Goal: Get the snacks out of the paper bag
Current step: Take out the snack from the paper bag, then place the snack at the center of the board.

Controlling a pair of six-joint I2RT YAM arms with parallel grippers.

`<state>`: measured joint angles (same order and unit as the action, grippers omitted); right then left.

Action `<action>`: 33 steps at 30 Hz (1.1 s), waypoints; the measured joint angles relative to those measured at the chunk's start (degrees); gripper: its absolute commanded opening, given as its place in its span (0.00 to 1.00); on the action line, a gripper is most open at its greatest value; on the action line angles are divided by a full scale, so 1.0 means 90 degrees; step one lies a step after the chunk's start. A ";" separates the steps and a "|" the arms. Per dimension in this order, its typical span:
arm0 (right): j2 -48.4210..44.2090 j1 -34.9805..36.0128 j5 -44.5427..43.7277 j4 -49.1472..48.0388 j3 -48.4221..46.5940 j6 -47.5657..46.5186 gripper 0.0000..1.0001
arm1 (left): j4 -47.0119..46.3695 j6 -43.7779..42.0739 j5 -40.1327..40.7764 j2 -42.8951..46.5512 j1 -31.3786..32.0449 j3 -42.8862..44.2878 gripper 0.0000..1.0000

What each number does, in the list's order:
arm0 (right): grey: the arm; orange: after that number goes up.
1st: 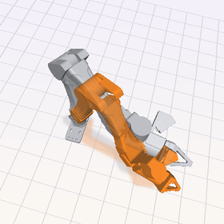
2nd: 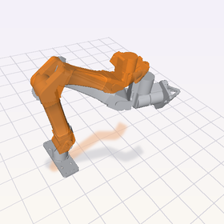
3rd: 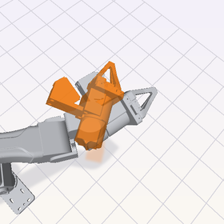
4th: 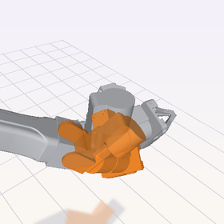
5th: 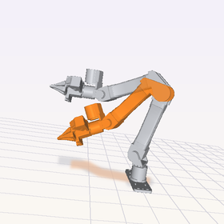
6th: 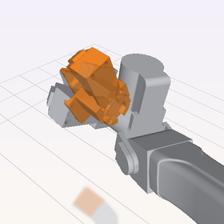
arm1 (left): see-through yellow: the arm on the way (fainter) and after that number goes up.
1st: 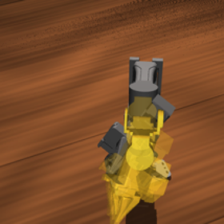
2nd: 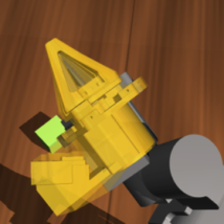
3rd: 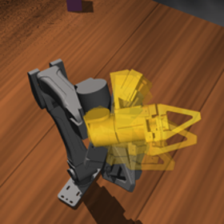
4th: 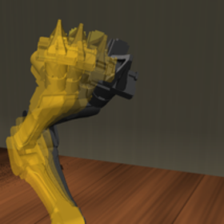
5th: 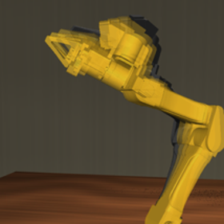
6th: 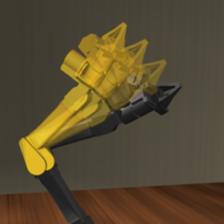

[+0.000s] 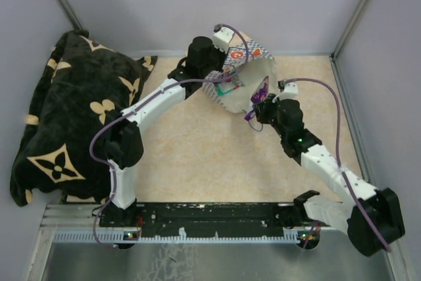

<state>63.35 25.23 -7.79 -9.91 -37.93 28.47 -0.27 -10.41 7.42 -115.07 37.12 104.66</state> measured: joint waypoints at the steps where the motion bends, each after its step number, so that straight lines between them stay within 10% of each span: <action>1: -0.0308 0.0000 0.0044 0.0316 -0.0005 -0.0095 0.00 | 0.0005 -0.0066 -0.0046 0.0083 0.0000 -0.0036 0.00; 14: -0.1659 -0.1401 -0.0097 0.4952 -0.1710 0.0469 0.00 | 0.0007 -0.0848 0.0097 0.0457 0.0000 -0.0646 0.00; 22: -0.0935 -0.3439 0.0049 0.6426 -0.3235 0.1848 0.00 | -0.0165 -0.1209 0.0155 0.0682 -0.0073 -0.1127 0.00; 33: 0.0228 -0.4034 0.0321 0.7354 -0.3546 0.3271 0.00 | -0.0255 -0.1331 0.0333 0.0952 -0.0160 -0.1134 0.00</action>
<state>65.41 -11.07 -4.91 56.27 -69.84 57.91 -2.57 -22.39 10.41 -106.50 35.68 94.45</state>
